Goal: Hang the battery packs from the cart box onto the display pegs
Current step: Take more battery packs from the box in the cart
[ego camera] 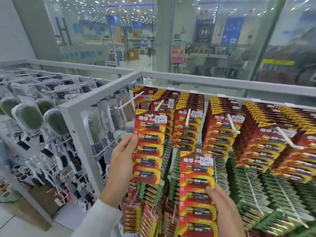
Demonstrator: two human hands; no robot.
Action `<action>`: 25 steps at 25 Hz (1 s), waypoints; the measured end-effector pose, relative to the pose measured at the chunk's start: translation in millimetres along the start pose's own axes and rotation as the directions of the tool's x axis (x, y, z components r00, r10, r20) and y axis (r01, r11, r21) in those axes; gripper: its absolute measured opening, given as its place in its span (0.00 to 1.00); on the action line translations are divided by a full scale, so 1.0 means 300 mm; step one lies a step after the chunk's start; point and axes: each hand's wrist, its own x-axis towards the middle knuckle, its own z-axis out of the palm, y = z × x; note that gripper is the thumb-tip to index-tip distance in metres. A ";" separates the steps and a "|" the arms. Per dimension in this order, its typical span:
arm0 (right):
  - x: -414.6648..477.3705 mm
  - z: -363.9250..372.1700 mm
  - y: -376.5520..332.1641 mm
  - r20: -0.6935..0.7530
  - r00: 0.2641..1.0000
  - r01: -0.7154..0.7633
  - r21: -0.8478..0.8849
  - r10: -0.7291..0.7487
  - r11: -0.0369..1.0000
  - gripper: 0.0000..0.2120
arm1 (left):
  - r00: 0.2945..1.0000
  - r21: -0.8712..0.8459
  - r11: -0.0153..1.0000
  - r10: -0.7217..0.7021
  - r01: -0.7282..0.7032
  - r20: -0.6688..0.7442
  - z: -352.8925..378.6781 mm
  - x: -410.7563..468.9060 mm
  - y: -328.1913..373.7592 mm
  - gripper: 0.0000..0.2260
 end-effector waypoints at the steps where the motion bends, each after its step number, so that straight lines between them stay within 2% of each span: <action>1: -0.013 0.004 -0.007 0.007 1.000 0.019 -0.007 -0.019 1.000 0.17 | 1.000 0.024 1.000 -0.001 0.001 0.004 0.005 0.018 -0.008 0.10; 3: -0.035 0.002 -0.023 0.015 0.999 0.041 -0.016 -0.040 0.999 0.11 | 1.000 0.057 0.998 0.006 -0.007 0.018 0.022 0.062 -0.022 0.10; 5: -0.039 -0.014 -0.034 0.006 0.997 0.083 -0.053 -0.083 0.995 0.14 | 1.000 0.071 0.997 0.007 -0.009 0.025 0.049 0.114 -0.030 0.11; 8: -0.062 -0.024 -0.050 -0.012 0.990 0.138 0.006 -0.138 0.990 0.10 | 0.999 0.087 0.996 0.023 -0.026 0.038 0.098 0.189 -0.036 0.10; 9: -0.079 -0.028 -0.060 0.022 0.989 0.146 0.017 -0.146 0.989 0.17 | 0.998 0.091 0.995 0.030 -0.035 0.050 0.114 0.209 -0.037 0.10; 10: -0.086 -0.035 -0.063 0.007 0.986 0.164 0.012 -0.165 0.986 0.26 | 0.998 0.104 0.994 0.035 -0.041 0.060 0.127 0.229 -0.041 0.10; 11: -0.102 -0.036 -0.076 -0.003 0.982 0.186 0.006 -0.186 0.982 0.30 | 0.997 0.115 0.992 0.040 -0.047 0.064 0.138 0.241 -0.043 0.10; 14: -0.145 -0.040 -0.125 -0.063 0.963 0.265 0.014 -0.263 0.964 0.17 | 0.995 0.116 0.990 0.071 -0.079 0.066 0.146 0.276 -0.063 0.11; 17: -0.144 -0.055 -0.161 -0.068 0.945 0.321 -0.018 -0.321 0.947 0.16 | 0.993 0.113 0.988 0.094 -0.101 0.071 0.147 0.289 -0.081 0.11; 21: -0.111 -0.072 -0.162 -0.148 0.925 0.339 -0.096 -0.350 0.936 0.04 | 0.990 0.136 0.983 0.114 -0.124 0.077 0.129 0.304 -0.123 0.09; 25: -0.061 -0.072 -0.160 -0.119 0.924 0.350 -0.112 -0.362 0.930 0.06 | 0.989 0.156 0.977 0.136 -0.144 0.061 0.090 0.333 -0.159 0.10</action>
